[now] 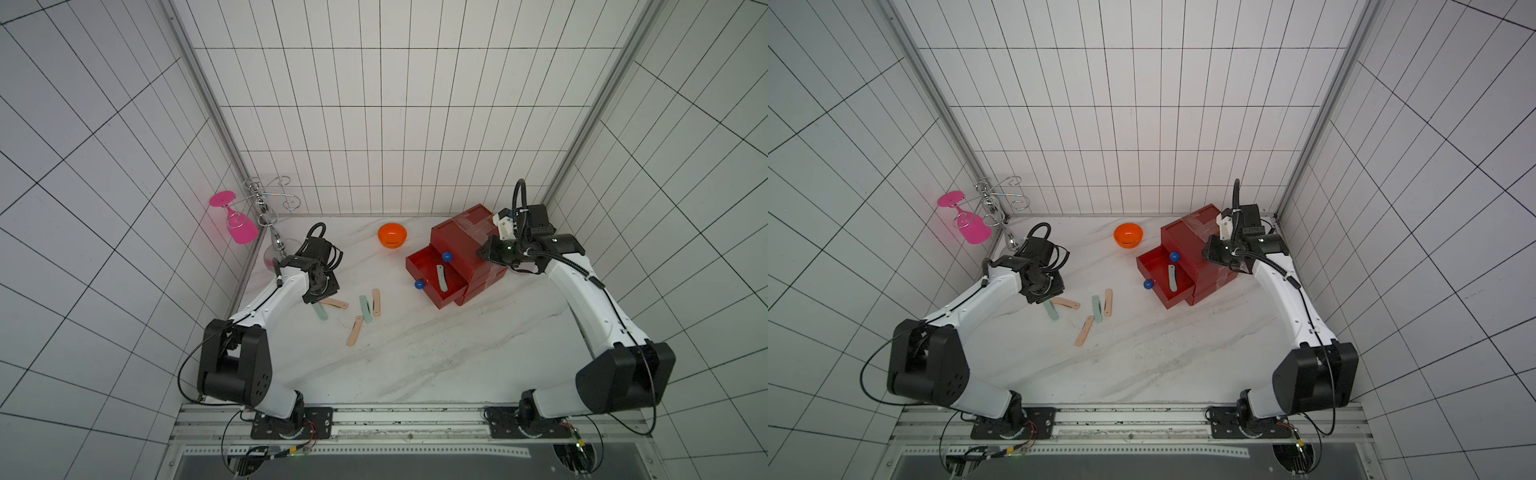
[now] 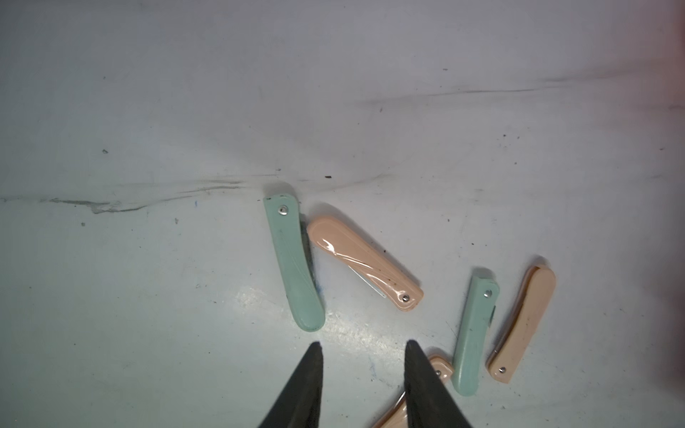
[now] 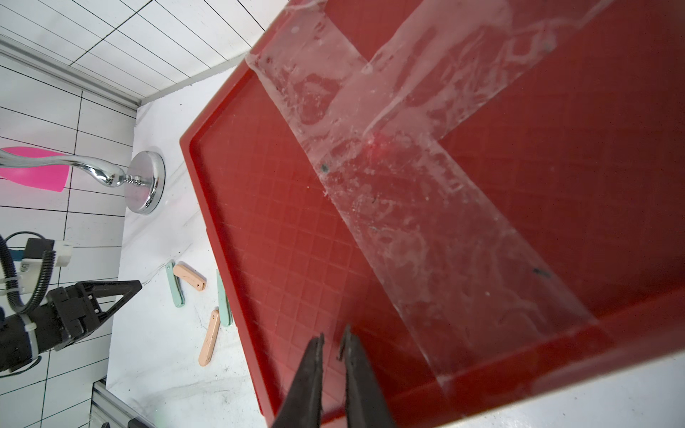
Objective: Place the fruit knives into the drawer by color
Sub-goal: Pick up the fruit knife from the center of the board.
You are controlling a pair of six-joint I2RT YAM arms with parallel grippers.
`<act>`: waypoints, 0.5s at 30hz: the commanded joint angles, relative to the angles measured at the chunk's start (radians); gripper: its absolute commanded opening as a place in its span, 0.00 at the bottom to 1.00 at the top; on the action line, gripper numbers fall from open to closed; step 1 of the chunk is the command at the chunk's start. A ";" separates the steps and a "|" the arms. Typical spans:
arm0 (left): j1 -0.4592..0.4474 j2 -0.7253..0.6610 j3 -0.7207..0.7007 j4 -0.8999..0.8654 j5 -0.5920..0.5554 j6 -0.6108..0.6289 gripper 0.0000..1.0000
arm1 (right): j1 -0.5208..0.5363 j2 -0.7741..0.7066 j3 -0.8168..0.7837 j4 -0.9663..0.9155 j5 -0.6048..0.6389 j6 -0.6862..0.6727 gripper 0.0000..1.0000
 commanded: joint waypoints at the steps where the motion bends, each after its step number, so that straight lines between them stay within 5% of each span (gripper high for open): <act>1: 0.020 0.047 -0.001 0.006 -0.024 0.052 0.39 | 0.001 0.076 -0.076 -0.258 0.057 -0.009 0.15; 15: 0.060 0.180 0.002 0.008 -0.058 0.117 0.40 | 0.001 0.079 -0.076 -0.258 0.054 -0.007 0.16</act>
